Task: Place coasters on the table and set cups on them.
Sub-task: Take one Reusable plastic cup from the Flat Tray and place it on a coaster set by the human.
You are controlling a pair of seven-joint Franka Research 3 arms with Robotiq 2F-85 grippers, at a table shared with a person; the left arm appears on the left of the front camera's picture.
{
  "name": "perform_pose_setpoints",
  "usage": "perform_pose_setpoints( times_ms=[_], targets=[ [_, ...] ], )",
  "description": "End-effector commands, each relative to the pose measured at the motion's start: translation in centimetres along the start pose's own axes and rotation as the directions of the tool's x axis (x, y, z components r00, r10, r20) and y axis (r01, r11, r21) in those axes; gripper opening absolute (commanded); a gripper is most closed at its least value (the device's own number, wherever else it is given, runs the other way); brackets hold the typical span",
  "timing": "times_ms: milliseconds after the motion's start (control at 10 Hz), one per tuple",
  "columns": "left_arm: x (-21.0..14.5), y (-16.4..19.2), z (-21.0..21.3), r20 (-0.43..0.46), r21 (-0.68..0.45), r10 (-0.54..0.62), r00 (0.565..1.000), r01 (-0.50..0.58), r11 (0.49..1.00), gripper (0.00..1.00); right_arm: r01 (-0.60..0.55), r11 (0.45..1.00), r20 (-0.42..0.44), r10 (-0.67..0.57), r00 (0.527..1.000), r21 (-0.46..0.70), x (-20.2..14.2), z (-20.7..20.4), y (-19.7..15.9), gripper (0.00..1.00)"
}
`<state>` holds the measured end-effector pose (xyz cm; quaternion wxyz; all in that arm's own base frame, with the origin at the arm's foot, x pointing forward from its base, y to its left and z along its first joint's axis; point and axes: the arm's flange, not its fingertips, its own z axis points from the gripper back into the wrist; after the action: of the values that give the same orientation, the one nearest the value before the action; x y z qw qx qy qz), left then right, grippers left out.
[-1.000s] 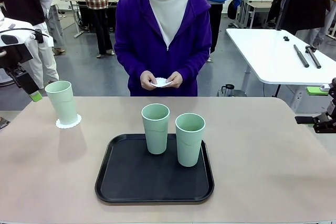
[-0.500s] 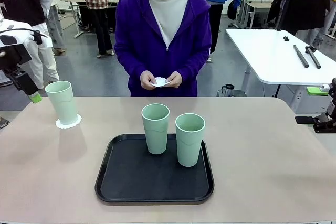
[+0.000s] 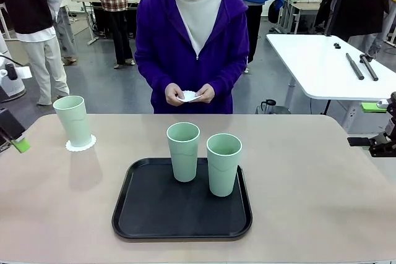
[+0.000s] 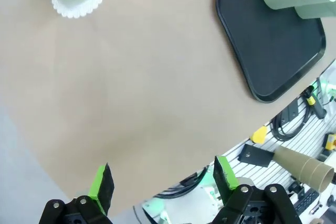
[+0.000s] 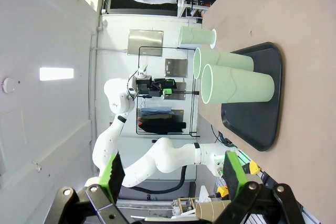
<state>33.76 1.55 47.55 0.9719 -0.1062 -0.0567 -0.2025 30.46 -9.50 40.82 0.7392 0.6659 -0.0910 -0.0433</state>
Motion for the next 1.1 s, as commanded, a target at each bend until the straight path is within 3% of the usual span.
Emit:
perform_pose_setpoints(
  times_ms=[0, 100, 300, 500, 600, 800, 1000],
  targets=[
    [-0.2, 1.2, 1.0, 0.126, -0.209, 0.074, 0.989, -0.046, 0.977, 1.0, -0.014, 1.0, 0.0, 0.014, 1.0, 0.01, 0.1, -0.1, -0.1, 1.0],
    [-0.5, 2.9, 1.3, 0.181, -0.411, 0.104, 0.978, -0.021, 0.911, 1.0, -0.014, 1.0, 0.0, 0.014, 1.0, 0.01, 0.1, -0.1, -0.1, 1.0],
    [-2.0, 7.3, 0.6, 0.201, -0.703, 0.168, 0.965, 0.023, 0.711, 1.0, -0.014, 1.0, 0.0, 0.014, 1.0, 0.01, 0.1, -0.1, -0.1, 1.0],
    [-3.3, 12.7, 0.5, 0.198, -0.855, 0.226, 0.954, 0.056, 0.515, 1.0, -0.014, 1.0, 0.0, 0.014, 1.0, 0.01, 0.1, -0.1, -0.1, 1.0],
    [-4.3, 15.7, 0.1, 0.203, -0.888, 0.279, 0.939, 0.057, 0.456, 1.0, -0.014, 1.0, 0.0, 0.014, 1.0, 0.01, 0.1, -0.1, -0.1, 1.0],
    [-5.9, 19.1, -1.7, 0.218, -0.914, 0.384, 0.897, 0.049, 0.404, 1.0, -0.014, 1.0, 0.0, 0.014, 1.0, 0.01, 0.1, -0.1, -0.1, 1.0],
    [-6.8, 21.9, -4.4, 0.179, -0.912, 0.44, 0.88, -0.02, 0.411, 1.0, -0.014, 1.0, 0.0, 0.014, 1.0, 0.01, 0.1, -0.1, -0.1, 1.0]
  ],
)
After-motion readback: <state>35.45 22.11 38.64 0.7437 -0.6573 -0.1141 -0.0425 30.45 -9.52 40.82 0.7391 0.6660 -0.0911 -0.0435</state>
